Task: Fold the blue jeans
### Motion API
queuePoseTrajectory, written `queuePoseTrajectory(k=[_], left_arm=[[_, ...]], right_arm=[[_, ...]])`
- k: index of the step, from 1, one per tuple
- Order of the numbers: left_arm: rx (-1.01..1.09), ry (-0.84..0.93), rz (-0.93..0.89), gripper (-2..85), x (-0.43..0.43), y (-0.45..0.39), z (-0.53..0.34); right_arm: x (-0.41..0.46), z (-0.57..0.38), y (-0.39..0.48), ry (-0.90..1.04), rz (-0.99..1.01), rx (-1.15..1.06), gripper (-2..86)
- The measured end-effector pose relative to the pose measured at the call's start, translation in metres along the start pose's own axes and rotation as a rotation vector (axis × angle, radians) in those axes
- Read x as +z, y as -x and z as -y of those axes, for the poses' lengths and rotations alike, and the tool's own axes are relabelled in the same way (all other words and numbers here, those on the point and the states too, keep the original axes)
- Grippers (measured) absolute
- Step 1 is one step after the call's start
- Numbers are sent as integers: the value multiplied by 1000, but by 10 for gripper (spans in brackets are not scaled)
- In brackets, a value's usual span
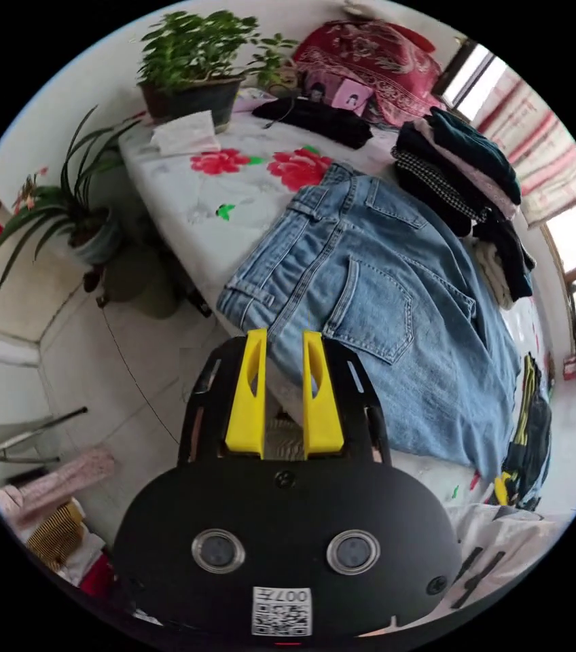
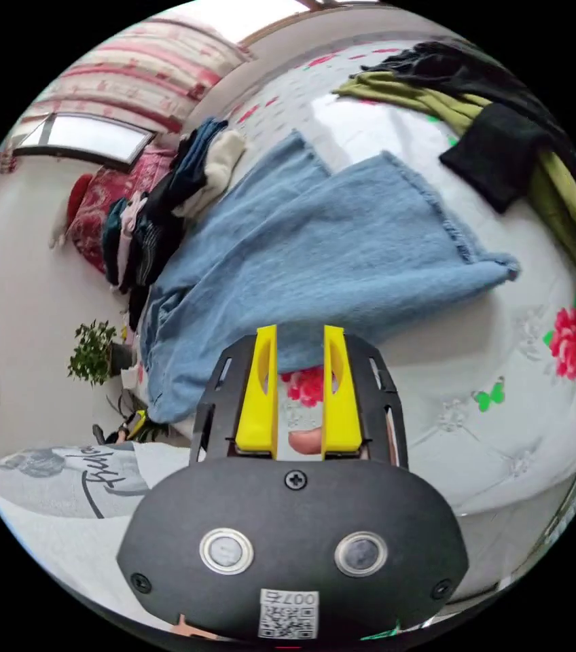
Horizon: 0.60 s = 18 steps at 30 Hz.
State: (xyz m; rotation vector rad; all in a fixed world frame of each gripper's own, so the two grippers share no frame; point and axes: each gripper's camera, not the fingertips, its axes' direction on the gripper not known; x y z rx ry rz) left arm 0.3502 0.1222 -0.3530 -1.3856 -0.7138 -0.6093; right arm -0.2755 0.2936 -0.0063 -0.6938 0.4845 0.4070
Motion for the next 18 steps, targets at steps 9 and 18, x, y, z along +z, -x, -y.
queuePoseTrajectory(k=[9,18], left_arm=[[-185,175,-24,83,42,-14,24],[128,-65,-137,8,-110,-75,22]], right_arm=[[-32,9,-80,-94,-153,268,47],[-156,41,14,-352,217,-235,-1]])
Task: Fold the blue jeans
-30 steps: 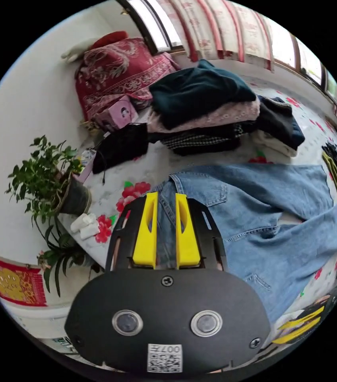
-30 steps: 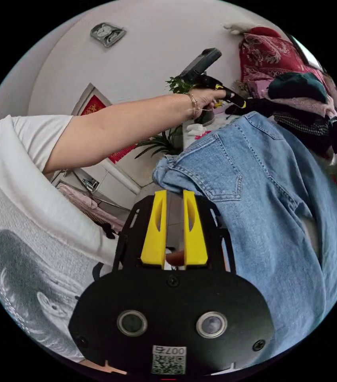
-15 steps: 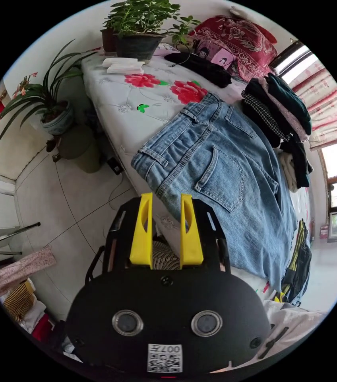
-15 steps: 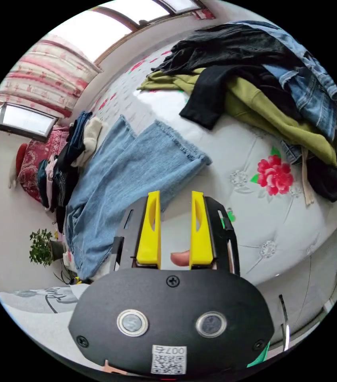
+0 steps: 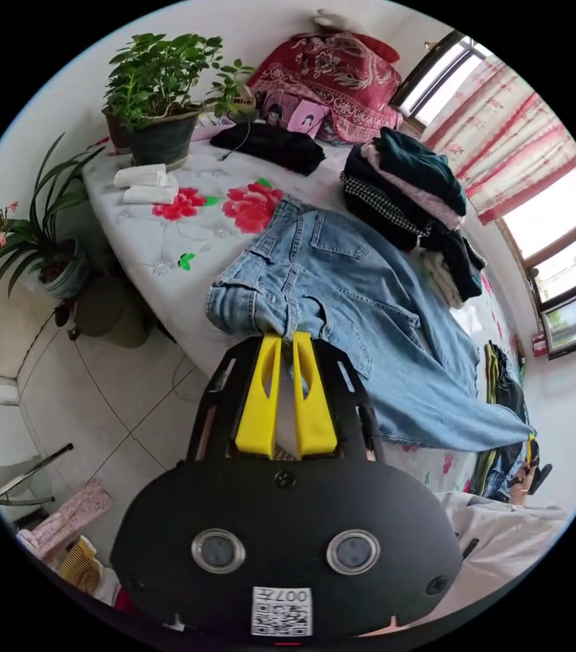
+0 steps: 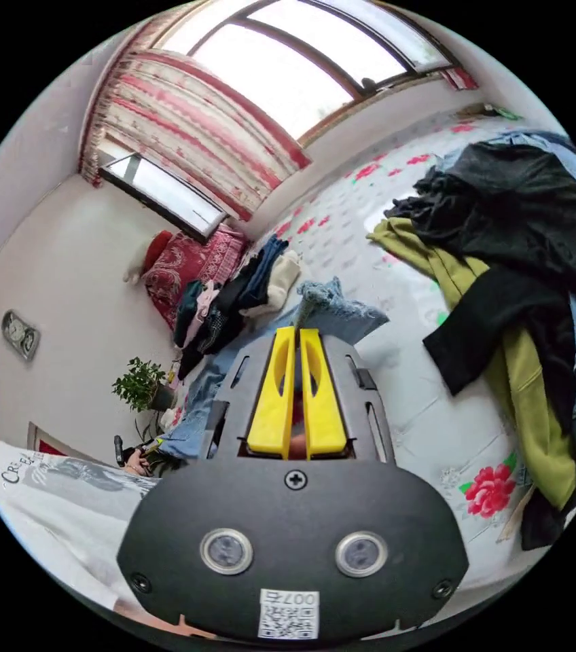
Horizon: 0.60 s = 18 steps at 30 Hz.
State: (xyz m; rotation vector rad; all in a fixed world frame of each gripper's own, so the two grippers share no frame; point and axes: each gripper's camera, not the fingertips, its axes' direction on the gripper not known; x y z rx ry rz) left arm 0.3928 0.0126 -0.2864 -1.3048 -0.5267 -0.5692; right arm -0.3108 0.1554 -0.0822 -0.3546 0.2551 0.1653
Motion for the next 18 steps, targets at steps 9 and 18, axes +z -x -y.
queuePoseTrajectory(k=[9,18], left_arm=[[-39,156,28,33,18,15,-79],[-35,148,226,22,9,-11,-109]], right_arm=[[-57,-123,-34,222,-234,137,9],[-35,-152,-21,129,-346,158,47]])
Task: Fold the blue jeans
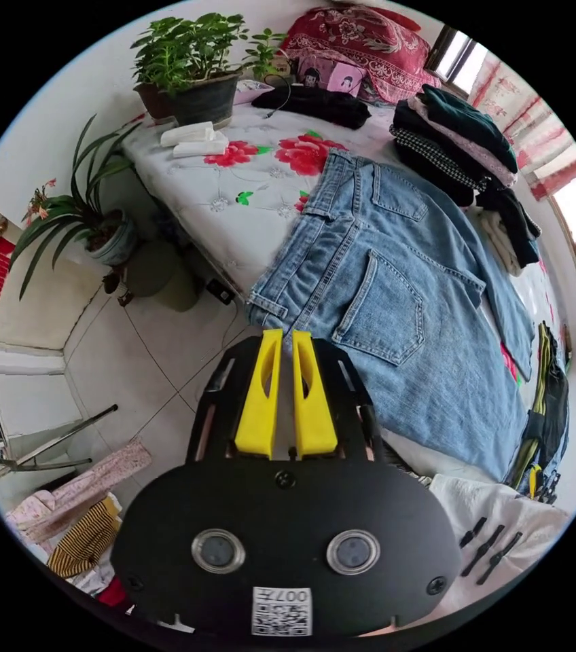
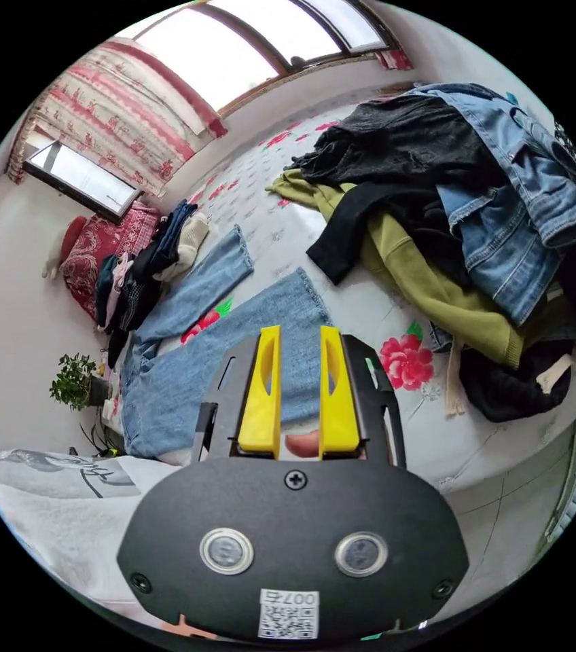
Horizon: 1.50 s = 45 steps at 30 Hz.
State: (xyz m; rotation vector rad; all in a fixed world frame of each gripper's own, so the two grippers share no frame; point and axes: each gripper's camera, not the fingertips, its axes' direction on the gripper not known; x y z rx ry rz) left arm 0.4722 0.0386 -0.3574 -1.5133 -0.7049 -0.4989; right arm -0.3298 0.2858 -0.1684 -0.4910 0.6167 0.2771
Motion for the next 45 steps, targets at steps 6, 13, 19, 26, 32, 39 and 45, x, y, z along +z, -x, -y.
queuePoseTrajectory(k=[6,13,19,26,32,39,45], left_arm=[[77,-70,-58,39,-18,-50,34],[236,-46,-59,59,0,-116,111],[321,-51,-30,63,26,-162,213],[322,-7,-28,84,98,-185,330],[353,90,41,100,162,-191,380],[471,57,21,21,147,-196,363],[502,-185,-165,3,9,-178,326]], right_arm=[[67,46,86,44,47,-210,74],[148,97,187,108,28,-382,93],[224,145,256,188,-92,-508,104],[328,187,316,309,-242,-659,115],[428,199,346,510,-346,-797,117],[433,183,352,576,-376,-886,23],[284,182,363,122,-281,-897,3]])
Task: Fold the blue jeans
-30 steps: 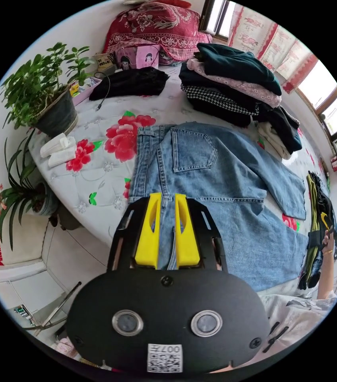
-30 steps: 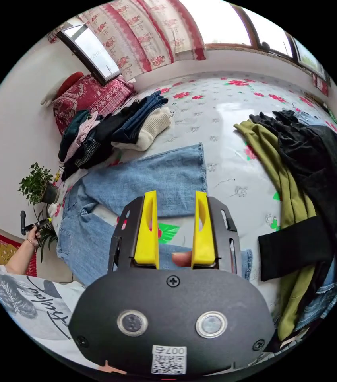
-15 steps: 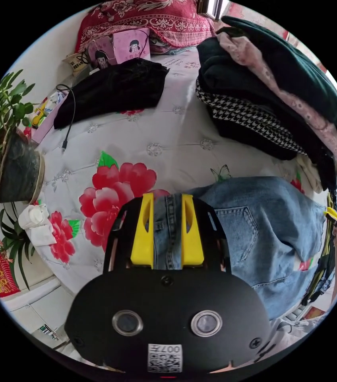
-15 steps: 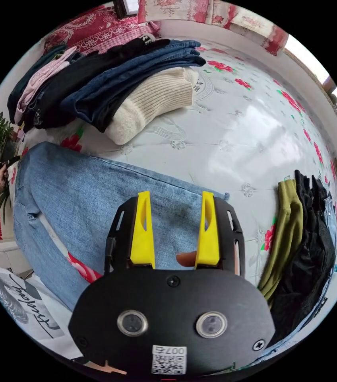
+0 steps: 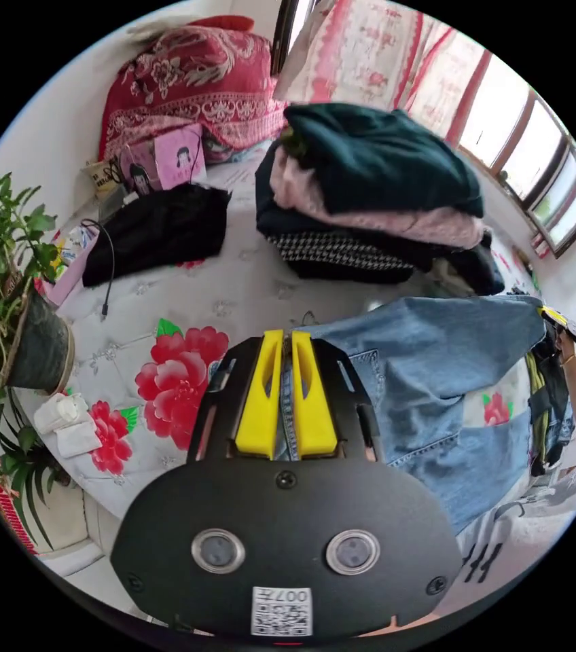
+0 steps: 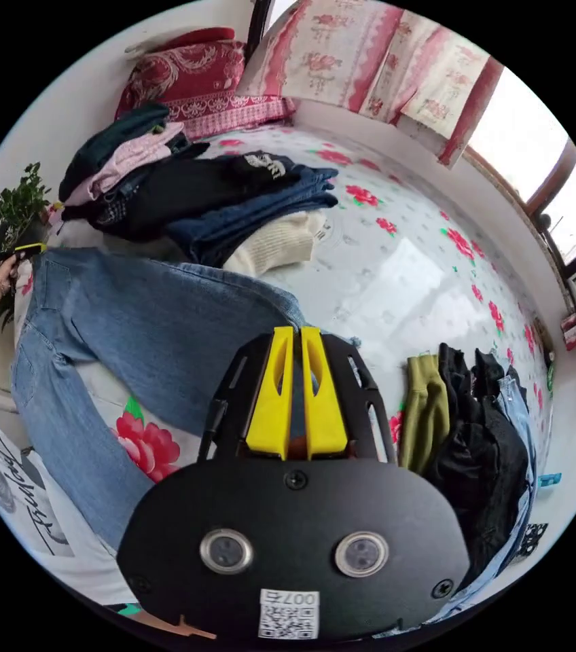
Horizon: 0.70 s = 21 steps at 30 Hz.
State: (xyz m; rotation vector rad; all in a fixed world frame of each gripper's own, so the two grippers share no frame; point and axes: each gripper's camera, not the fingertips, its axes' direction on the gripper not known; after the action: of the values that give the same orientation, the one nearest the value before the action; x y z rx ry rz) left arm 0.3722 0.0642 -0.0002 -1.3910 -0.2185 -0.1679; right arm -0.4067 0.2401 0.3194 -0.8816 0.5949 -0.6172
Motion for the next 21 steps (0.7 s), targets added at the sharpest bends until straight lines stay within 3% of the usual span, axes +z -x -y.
queuePoseTrajectory(k=[5,9,11,16,19,21], left_arm=[[40,-357,-28,7,-191,-29,-96],[-60,-433,-104,9,-248,-29,-211],[-118,-347,-103,5,-239,-31,-257],[-500,-96,-63,7,-185,2,-385],[-697,-107,-158,53,-180,26,-418],[-700,-131,-189,82,-180,34,-400]], right_arm=[[-151,-79,-12,-341,-111,-6,1],[-220,-194,-22,-438,-78,60,1],[-221,-247,-19,-373,-47,88,2],[-131,-398,4,147,82,283,7],[-116,-455,-1,148,170,508,25],[-117,-469,-17,96,246,624,40]])
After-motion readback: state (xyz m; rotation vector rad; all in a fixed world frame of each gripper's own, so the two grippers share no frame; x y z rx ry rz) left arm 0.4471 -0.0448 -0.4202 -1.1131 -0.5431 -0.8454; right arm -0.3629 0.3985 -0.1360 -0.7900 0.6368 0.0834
